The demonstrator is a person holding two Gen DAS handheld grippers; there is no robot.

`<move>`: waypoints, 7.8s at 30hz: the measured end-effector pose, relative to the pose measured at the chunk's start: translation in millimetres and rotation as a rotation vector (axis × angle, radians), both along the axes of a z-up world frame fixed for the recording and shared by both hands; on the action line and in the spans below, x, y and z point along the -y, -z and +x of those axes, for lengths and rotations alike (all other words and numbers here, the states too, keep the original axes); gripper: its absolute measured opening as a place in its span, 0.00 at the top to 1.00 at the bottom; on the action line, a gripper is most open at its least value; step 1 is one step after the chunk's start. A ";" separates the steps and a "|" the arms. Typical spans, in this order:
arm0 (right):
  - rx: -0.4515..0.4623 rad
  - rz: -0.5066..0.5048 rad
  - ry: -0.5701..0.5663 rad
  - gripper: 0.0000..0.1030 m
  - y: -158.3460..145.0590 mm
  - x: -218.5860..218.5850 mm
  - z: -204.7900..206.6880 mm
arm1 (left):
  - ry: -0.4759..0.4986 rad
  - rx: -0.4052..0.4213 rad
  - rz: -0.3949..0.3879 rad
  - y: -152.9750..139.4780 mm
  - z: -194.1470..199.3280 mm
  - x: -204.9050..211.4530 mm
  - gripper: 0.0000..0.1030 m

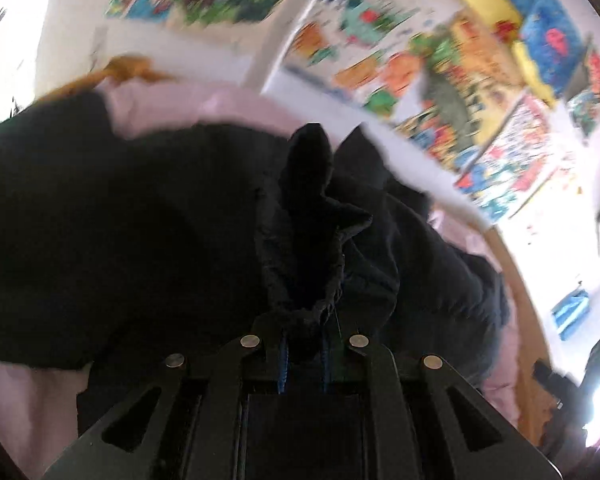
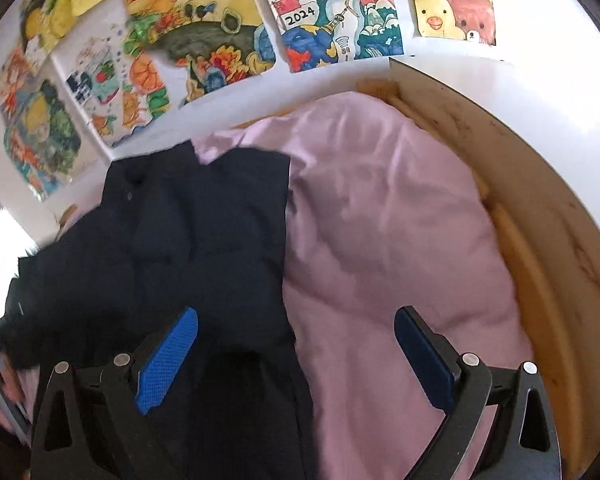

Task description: Fold large clothes

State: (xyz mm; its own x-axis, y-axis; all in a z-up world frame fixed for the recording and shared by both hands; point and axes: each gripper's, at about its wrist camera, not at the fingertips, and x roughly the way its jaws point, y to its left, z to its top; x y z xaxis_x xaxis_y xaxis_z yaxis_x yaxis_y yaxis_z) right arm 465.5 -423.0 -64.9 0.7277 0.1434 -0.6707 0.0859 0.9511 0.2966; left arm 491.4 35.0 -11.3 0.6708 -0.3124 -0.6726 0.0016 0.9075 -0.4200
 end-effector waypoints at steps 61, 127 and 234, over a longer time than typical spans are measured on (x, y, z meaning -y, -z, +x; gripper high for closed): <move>0.030 -0.097 -0.315 0.00 -32.0 -133.7 8.6 | -0.304 0.104 0.112 -60.7 -171.0 -114.7 0.17; 0.042 0.452 0.135 0.00 15.7 7.3 -53.4 | 0.700 0.240 0.442 57.5 -68.5 191.0 0.93; 0.122 -0.323 -0.437 0.32 43.7 -193.9 83.1 | -0.151 0.068 0.505 38.1 88.0 -63.5 0.24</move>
